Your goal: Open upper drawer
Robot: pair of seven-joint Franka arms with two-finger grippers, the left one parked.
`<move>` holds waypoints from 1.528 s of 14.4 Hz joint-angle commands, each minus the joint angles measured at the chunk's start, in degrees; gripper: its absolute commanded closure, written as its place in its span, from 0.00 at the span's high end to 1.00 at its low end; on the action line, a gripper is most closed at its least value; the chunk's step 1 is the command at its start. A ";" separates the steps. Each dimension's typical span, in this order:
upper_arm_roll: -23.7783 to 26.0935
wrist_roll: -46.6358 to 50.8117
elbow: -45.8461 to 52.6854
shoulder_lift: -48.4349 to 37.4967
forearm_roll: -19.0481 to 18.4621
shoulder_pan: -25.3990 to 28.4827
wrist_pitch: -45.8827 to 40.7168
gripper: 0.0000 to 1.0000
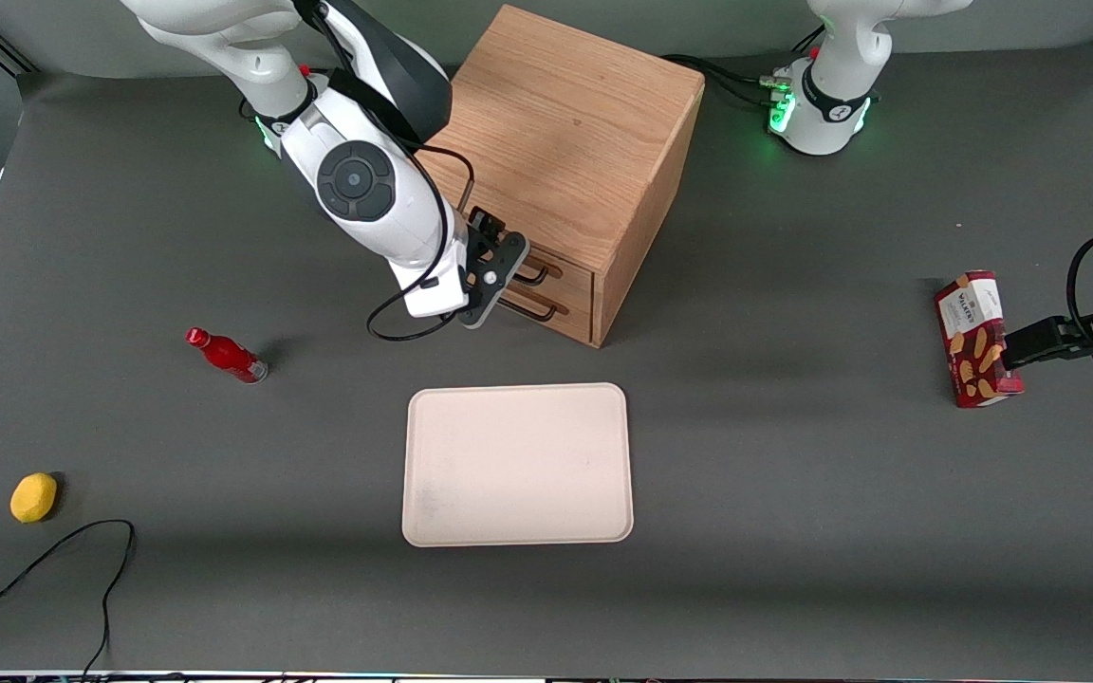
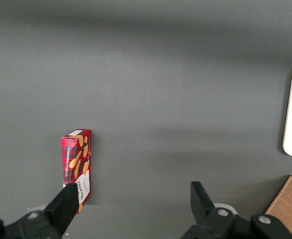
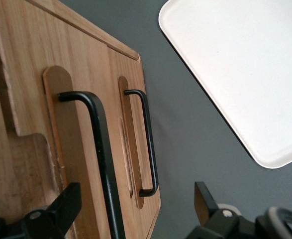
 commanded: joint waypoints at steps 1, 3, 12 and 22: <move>0.01 -0.72 -1.32 0.78 -1.09 0.70 2.38 1.00; 0.01 -0.81 -1.85 1.48 -3.28 0.79 3.26 1.00; -2.44 -3.60 -0.89 3.15 -6.28 0.70 5.55 1.00; -13.08 -8.54 7.82 6.14 -5.84 0.70 9.13 1.00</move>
